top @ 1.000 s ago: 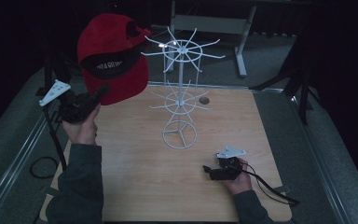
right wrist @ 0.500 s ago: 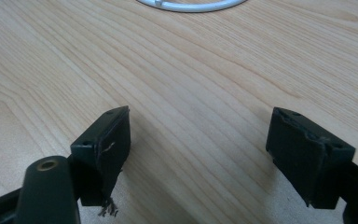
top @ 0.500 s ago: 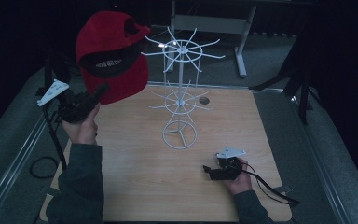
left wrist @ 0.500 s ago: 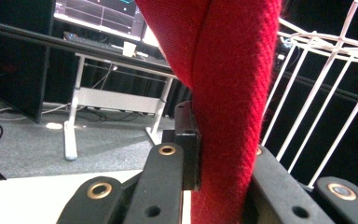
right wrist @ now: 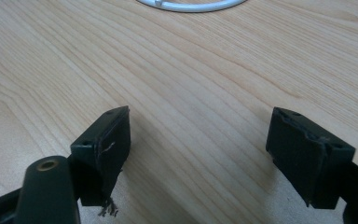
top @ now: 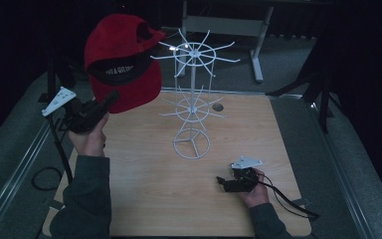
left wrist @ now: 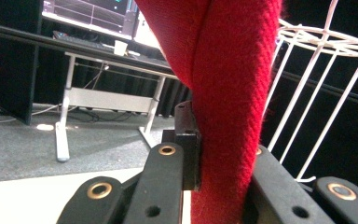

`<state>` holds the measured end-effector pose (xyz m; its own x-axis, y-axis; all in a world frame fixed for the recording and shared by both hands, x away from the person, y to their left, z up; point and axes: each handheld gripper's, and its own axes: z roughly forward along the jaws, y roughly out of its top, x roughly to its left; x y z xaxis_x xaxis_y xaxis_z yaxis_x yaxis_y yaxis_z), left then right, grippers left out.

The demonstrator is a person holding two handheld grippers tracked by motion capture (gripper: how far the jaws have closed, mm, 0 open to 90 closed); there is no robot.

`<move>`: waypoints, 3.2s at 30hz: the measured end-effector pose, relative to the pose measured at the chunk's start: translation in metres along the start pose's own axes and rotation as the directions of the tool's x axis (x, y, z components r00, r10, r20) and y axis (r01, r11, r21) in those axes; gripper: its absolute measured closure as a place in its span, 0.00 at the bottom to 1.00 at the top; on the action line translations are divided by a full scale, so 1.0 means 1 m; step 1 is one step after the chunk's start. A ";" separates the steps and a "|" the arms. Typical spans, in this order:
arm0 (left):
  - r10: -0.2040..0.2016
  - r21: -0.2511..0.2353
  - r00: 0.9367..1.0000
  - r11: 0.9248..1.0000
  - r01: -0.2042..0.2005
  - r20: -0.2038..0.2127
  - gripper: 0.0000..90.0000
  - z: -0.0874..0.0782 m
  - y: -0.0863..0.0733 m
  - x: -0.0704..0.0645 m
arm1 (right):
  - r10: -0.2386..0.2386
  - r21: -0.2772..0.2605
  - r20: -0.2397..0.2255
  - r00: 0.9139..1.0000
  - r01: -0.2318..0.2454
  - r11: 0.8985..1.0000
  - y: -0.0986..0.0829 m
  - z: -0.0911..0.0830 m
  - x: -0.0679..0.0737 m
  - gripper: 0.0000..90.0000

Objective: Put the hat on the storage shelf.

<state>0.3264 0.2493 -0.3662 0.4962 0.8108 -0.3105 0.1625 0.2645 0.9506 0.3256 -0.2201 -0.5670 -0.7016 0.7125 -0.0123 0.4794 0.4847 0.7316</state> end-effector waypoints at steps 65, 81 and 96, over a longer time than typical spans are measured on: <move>0.025 0.248 0.999 0.968 -0.030 0.023 0.95 0.018 -0.081 0.007 | -0.001 -0.001 0.001 1.000 0.001 1.000 0.000 0.000 0.000 0.24; 0.016 0.300 0.999 0.953 -0.027 0.039 0.63 0.019 -0.095 0.009 | 0.000 0.001 0.000 1.000 0.000 1.000 0.000 0.000 0.000 0.24; 0.027 0.355 0.998 0.935 -0.003 -0.061 0.25 0.023 -0.101 0.012 | -0.006 -0.002 0.002 1.000 0.006 1.000 0.000 0.000 0.000 0.24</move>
<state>0.3359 0.2203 -0.4657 0.4470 0.8481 -0.2844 0.4536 0.0591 0.8893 0.3256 -0.2204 -0.5671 -0.7031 0.7108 -0.0178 0.4744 0.4875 0.7330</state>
